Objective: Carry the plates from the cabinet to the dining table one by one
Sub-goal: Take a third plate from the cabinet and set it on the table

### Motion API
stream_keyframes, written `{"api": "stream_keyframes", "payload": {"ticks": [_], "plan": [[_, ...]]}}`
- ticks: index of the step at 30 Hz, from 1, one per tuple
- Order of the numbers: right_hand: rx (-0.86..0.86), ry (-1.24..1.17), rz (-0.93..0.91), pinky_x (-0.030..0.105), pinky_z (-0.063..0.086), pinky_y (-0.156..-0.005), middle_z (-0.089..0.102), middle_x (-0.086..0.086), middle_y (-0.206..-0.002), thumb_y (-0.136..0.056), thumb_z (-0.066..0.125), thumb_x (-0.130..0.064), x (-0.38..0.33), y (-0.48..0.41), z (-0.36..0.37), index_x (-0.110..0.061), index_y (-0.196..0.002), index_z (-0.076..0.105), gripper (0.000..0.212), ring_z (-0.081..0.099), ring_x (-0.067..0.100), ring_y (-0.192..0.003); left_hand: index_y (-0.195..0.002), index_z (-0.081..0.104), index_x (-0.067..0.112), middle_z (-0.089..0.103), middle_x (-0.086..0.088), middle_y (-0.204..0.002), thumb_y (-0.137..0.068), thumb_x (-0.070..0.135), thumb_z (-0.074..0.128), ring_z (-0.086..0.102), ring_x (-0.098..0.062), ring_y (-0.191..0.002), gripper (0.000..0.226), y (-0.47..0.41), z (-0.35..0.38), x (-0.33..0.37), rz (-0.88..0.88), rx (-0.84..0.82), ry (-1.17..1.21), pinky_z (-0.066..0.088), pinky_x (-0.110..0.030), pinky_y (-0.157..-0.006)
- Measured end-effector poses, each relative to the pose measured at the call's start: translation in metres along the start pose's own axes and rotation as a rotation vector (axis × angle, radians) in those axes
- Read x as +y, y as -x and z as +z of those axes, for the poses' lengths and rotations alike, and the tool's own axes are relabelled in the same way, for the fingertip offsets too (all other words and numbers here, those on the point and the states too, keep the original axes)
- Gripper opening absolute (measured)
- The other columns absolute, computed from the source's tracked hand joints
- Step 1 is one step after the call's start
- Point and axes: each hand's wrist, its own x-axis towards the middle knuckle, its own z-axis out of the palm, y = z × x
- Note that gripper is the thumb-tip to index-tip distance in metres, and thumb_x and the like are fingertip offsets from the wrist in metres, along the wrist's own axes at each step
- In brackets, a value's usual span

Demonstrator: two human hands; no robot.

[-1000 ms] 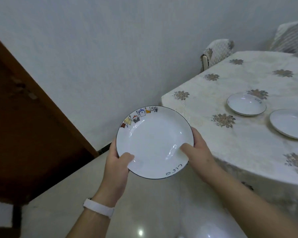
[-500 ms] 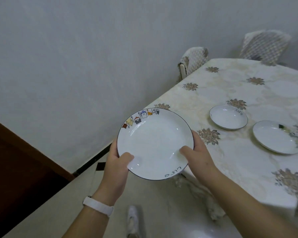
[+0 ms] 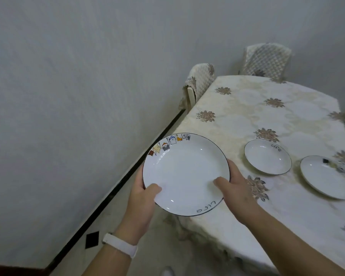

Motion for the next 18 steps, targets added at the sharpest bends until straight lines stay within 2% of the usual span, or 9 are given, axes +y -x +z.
{"api": "stream_keyframes", "payload": {"ticks": [3,5,7,8,10,12,15,18], "plan": [[0.052,0.019,0.017,0.008,0.047,-0.056,0.065,-0.017,-0.104,-0.088,0.049,0.003,-0.005,-0.029,0.023,-0.04,-0.114,0.051,0.05,0.062,-0.011,-0.079,-0.125,0.057,0.034,0.069,0.003,-0.118,-0.069,0.003,0.048,0.066,-0.02,-0.106,0.065,-0.046,-0.016,0.01,-0.007,-0.083,0.001,0.053,-0.034,-0.076],[0.085,0.034,0.039,0.011,0.048,-0.059,0.065,-0.015,-0.107,-0.088,0.049,0.001,-0.004,-0.043,0.034,-0.039,-0.12,0.05,0.051,0.064,-0.007,-0.083,-0.123,0.058,0.033,0.07,0.004,-0.115,-0.07,0.003,0.048,0.067,-0.019,-0.101,0.062,-0.07,-0.021,0.014,-0.027,-0.11,0.0,0.054,-0.032,-0.072],[0.125,0.036,0.053,0.012,0.048,-0.058,0.066,-0.014,-0.107,-0.084,0.052,-0.006,-0.007,-0.054,0.039,-0.037,-0.122,0.049,0.049,0.065,-0.002,-0.087,-0.121,0.059,0.033,0.071,0.004,-0.11,-0.076,0.0,0.049,0.066,-0.021,-0.09,0.057,-0.09,-0.023,0.017,-0.043,-0.141,-0.015,0.054,-0.026,-0.062],[0.147,0.04,0.06,0.013,0.049,-0.06,0.066,-0.014,-0.106,-0.079,0.052,-0.012,-0.008,-0.06,0.041,-0.037,-0.123,0.049,0.05,0.065,0.002,-0.09,-0.121,0.059,0.034,0.071,0.004,-0.11,-0.08,-0.003,0.048,0.066,-0.022,-0.09,0.056,-0.099,-0.023,0.016,-0.05,-0.158,-0.026,0.055,-0.03,-0.062],[0.178,0.054,0.072,0.02,0.049,-0.066,0.065,-0.014,-0.108,-0.072,0.05,-0.019,-0.009,-0.07,0.042,-0.038,-0.125,0.047,0.056,0.063,0.007,-0.095,-0.119,0.06,0.036,0.071,0.006,-0.111,-0.083,-0.006,0.046,0.068,-0.023,-0.097,0.057,-0.117,-0.022,0.014,-0.063,-0.18,-0.042,0.056,-0.042,-0.072],[0.204,0.067,0.069,0.026,0.048,-0.07,0.062,-0.016,-0.111,-0.079,0.052,-0.016,-0.008,-0.08,0.043,-0.039,-0.127,0.044,0.054,0.06,0.005,-0.099,-0.118,0.06,0.036,0.071,0.006,-0.111,-0.077,0.001,0.05,0.068,-0.02,-0.101,0.055,-0.135,-0.02,0.012,-0.063,-0.195,-0.046,0.056,-0.042,-0.079],[0.255,0.084,0.075,0.025,0.047,-0.071,0.061,-0.016,-0.112,-0.087,0.051,-0.006,-0.004,-0.095,0.041,-0.036,-0.129,0.044,0.052,0.059,0.002,-0.1,-0.118,0.063,0.033,0.071,0.002,-0.113,-0.07,0.006,0.05,0.067,-0.022,-0.105,0.056,-0.162,-0.011,0.006,-0.078,-0.219,-0.049,0.054,-0.042,-0.082],[0.298,0.084,0.106,0.03,0.05,-0.074,0.064,-0.011,-0.112,-0.08,0.052,-0.016,0.006,-0.111,0.034,-0.034,-0.129,0.046,0.053,0.062,0.011,-0.101,-0.117,0.064,0.03,0.071,-0.001,-0.114,-0.071,0.004,0.049,0.066,-0.025,-0.105,0.055,-0.183,0.002,-0.001,-0.092,-0.258,-0.044,0.054,-0.042,-0.083]]}}
